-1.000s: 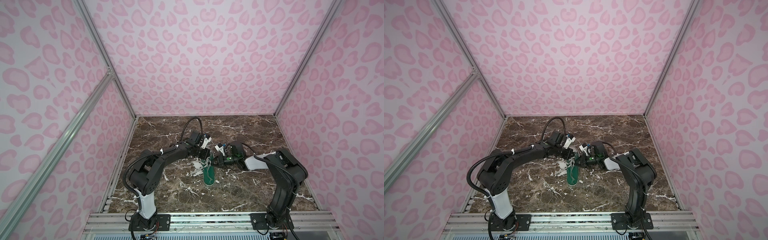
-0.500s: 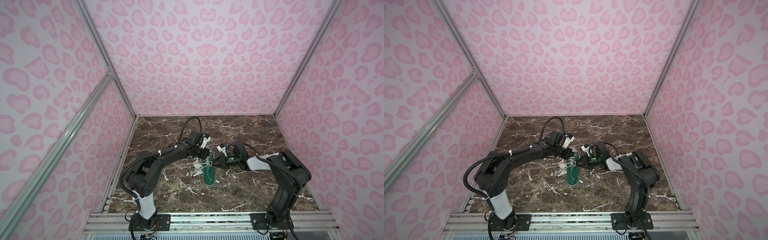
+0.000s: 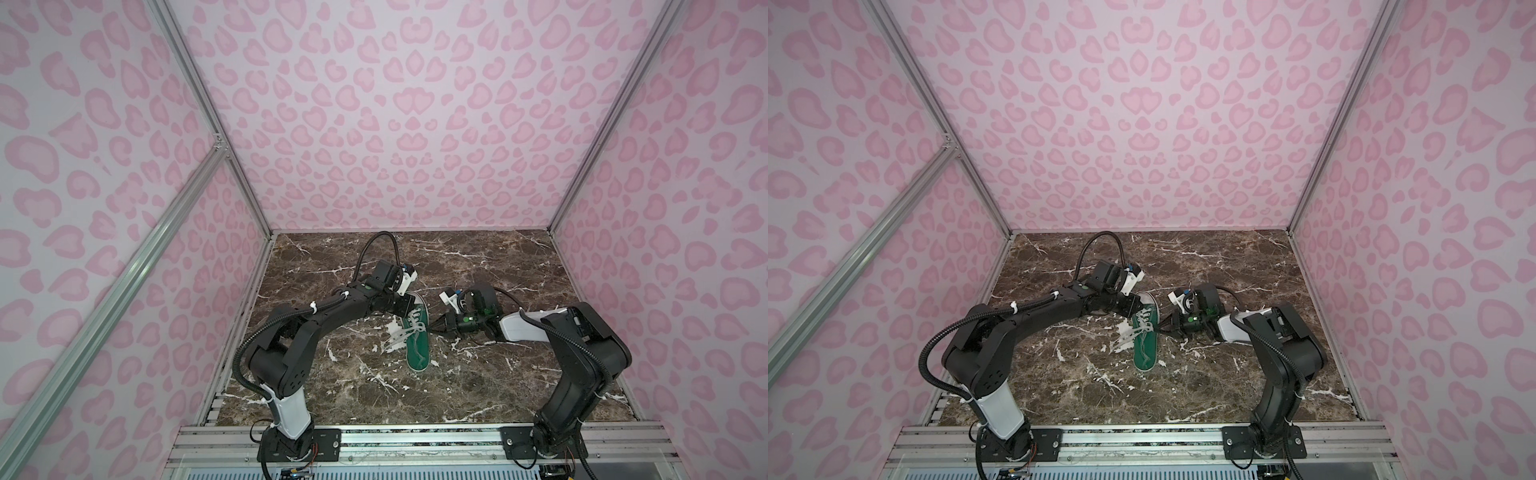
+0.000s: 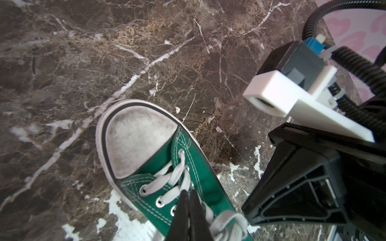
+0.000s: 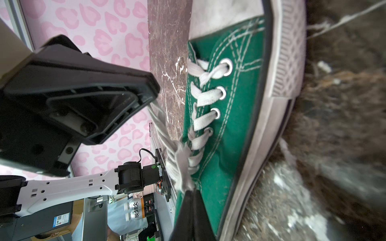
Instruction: Tie the shoes
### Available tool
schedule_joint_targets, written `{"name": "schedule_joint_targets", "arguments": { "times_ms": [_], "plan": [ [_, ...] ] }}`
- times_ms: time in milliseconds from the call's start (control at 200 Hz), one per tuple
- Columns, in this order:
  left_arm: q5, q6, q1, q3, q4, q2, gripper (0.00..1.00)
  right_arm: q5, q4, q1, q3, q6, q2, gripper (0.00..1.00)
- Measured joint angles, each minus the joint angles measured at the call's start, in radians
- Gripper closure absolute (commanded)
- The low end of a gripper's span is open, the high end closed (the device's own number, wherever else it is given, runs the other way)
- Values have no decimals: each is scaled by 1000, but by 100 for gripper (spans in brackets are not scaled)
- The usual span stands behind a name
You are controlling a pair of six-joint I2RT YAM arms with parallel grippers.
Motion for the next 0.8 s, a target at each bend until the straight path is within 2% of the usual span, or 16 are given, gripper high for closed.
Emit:
{"name": "schedule_joint_targets", "arguments": {
  "times_ms": [800],
  "plan": [
    [-20, 87, 56, 23, -100, -16, 97, 21, -82, -27, -81, -76, -60, 100]
  ]
}}
